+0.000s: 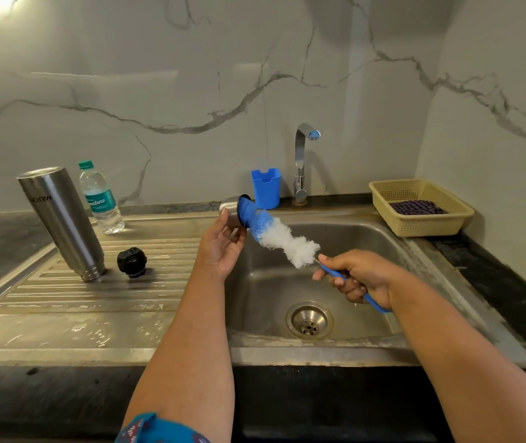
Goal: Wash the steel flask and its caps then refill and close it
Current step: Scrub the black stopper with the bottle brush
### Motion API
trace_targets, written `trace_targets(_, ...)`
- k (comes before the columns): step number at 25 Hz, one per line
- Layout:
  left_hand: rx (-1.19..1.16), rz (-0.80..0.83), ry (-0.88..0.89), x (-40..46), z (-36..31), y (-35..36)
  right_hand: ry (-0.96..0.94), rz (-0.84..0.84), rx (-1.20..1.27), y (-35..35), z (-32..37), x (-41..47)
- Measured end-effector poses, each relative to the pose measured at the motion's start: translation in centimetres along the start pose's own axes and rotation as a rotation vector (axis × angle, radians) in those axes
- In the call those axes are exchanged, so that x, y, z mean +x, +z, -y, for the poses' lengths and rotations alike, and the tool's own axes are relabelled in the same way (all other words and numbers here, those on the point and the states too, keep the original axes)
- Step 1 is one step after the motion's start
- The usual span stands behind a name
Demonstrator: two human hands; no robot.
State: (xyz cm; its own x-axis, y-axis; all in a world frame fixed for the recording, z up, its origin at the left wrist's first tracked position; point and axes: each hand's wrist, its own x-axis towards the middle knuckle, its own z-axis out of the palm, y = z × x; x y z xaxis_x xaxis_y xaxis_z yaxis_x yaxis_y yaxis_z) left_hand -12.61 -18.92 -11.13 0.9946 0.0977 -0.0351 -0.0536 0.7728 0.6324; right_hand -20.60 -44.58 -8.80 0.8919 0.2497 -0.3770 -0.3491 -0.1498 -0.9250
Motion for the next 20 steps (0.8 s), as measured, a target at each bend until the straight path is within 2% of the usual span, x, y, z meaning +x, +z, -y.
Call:
trace_targets(2, -0.003, -0.014, 0.011, -0.1, 0.1, 0.2, -0.004, 0.002, -0.005, -0.2, -0.3, 0.4)
trace_targets(3, 0.001, -0.049, 0.019, -0.2, 0.2, 0.3, -0.075, -0.054, -0.124, -0.1, -0.5, 0.5)
trace_targets(6, 0.155, -0.230, 0.060, 0.3, 0.6, 0.0, -0.353, -0.385, -0.782, 0.1, -0.8, 1.2)
trace_targets(7, 0.221, -0.271, 0.074, 0.4, 0.7, -0.1, -0.429, -0.474, -0.910, 0.3, -0.8, 1.3)
trace_targets(8, 0.272, -0.281, 0.082, 0.5, 0.8, -0.3, -0.460, -0.492, -0.933, 0.5, -0.9, 1.4)
trace_targets(9, 0.299, -0.265, 0.084, 0.5, 0.8, -0.3, -0.424, -0.424, -0.845, 0.5, -0.8, 1.2)
trace_targets(10, 0.313, -0.230, 0.086, 0.4, 0.7, -0.2, -0.317, -0.289, -0.637, 0.1, -0.7, 1.2)
trace_targets(12, 0.321, -0.166, 0.083, 0.0, 0.4, 0.0, 0.013, 0.020, -0.042, -0.3, -0.1, 0.3)
trace_targets(13, 0.316, -0.148, 0.076, -0.1, 0.3, 0.0, 0.118, 0.088, 0.132, -0.5, 0.0, 0.0)
trace_targets(14, 0.311, -0.140, 0.065, -0.1, 0.3, -0.1, 0.154, 0.108, 0.167, -0.8, -0.2, 0.1)
trace_targets(15, 0.312, -0.147, 0.052, -0.1, 0.3, -0.3, 0.137, 0.073, 0.088, -0.7, -0.4, 0.4)
trace_targets(16, 0.329, -0.170, 0.042, 0.0, 0.5, -0.4, 0.066, 0.001, -0.112, -0.5, -0.8, 0.8)
trace_targets(18, 0.372, -0.231, 0.041, 0.2, 1.1, -0.3, -0.141, -0.246, -0.648, 0.1, -1.2, 1.6)
trace_targets(20, 0.369, -0.271, 0.060, 0.5, 1.6, -0.4, -0.302, -0.424, -0.998, 0.3, -1.4, 2.3)
